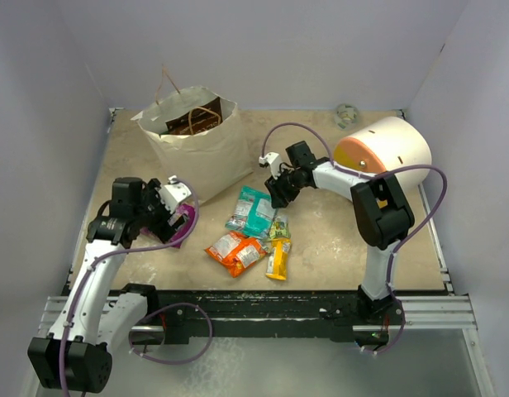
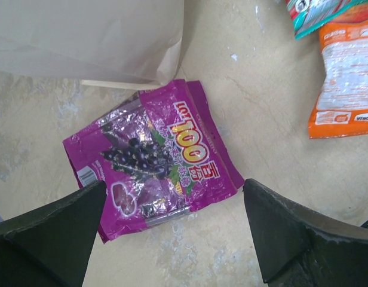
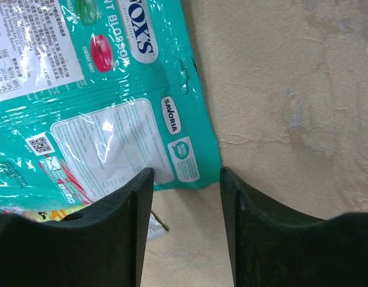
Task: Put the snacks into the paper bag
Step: Pick up the snack from the center of the board.
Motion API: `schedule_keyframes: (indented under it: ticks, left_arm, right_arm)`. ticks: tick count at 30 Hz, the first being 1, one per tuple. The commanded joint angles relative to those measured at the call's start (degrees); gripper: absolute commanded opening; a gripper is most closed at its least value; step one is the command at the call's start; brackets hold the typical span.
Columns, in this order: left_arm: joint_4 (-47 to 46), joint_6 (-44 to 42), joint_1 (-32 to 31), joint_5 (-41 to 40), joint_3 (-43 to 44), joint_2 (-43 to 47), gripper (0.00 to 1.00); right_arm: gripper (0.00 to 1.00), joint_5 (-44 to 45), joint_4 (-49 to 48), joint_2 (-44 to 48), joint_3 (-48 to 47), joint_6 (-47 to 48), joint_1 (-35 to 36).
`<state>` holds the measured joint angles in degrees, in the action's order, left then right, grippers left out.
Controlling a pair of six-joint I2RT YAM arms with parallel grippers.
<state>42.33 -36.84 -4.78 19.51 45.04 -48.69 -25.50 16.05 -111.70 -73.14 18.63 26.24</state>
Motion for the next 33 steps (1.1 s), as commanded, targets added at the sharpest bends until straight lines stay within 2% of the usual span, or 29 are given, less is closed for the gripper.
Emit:
schedule_keyframes:
  ticks: [1, 8, 14, 20, 21, 27, 30, 33]
  left_arm:
    - [-2.65, -3.19, 0.18, -3.55, -2.18, -1.13, 0.99]
    - [-3.59, -6.3, 0.12, -6.52, -3.98, -3.78, 0.99]
    - [-3.85, -6.49, -0.3, -4.47, -3.25, -4.17, 0.99]
    - [-3.38, -6.63, -1.22, -3.34, -1.4, -5.27, 0.99]
    - [-3.37, -6.52, -1.35, -3.26, -1.29, -5.21, 0.99]
    - [-3.82, -5.68, -1.9, -2.54, -2.05, -4.03, 0.99]
    - [-3.66, -5.36, -1.99, -2.61, -2.14, -3.43, 0.99]
    - [-3.55, -5.17, -2.04, -2.64, -2.15, -2.73, 0.99]
  right_arm:
    - [0.47, -1.65, 0.33, -0.14, 0.67, 0.91, 0.3]
    - [0.26, -3.99, 0.94, -0.57, 0.38, 1.91, 0.3]
    - [0.0, -5.77, 1.42, 0.28, 0.27, 1.99, 0.19]
    - [0.0, -7.56, 2.01, 3.69, 0.99, 5.37, 0.13]
    - [0.03, -7.56, 2.12, 4.18, 1.05, 5.71, 0.12]
    - [0.52, -3.91, -1.15, 6.74, 1.14, 6.25, 0.3]
    - [0.67, -3.06, 0.05, 5.96, -0.39, 7.01, 0.45]
    - [0.77, -2.83, 2.31, 4.14, -2.49, 8.0, 0.84]
